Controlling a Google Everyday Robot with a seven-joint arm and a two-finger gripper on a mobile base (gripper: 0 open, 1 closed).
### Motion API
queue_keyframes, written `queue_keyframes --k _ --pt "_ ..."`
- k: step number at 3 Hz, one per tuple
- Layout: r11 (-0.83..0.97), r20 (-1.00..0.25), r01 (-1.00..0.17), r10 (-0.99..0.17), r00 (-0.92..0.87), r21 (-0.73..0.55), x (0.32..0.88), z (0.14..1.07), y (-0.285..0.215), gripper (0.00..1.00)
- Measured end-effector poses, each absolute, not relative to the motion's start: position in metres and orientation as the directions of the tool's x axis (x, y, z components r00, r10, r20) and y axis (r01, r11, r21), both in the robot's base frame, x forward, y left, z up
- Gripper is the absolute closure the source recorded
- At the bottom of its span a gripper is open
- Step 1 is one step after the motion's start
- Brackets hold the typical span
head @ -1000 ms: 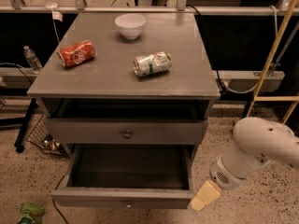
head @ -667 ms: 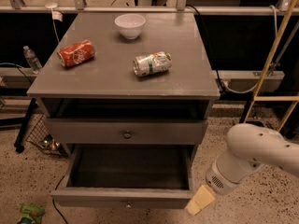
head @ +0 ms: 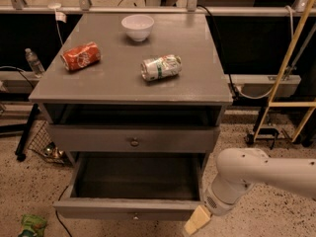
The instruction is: Close middle drawer
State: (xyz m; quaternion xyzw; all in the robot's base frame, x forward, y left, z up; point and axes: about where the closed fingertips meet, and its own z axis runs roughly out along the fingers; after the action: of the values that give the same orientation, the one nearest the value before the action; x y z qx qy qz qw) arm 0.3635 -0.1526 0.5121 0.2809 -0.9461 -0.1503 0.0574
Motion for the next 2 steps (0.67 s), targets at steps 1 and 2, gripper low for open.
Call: queue_keyframes --k 1,2 --pt "0.858 0.080 -0.435 -0.471 -0.879 0.271 0.3596 0.4979 -0.1529 0.00" --pt "0.879 0.096 -0.399 -0.435 -0.895 0.262 0.3587 0.4960 -0.1523 0.00"
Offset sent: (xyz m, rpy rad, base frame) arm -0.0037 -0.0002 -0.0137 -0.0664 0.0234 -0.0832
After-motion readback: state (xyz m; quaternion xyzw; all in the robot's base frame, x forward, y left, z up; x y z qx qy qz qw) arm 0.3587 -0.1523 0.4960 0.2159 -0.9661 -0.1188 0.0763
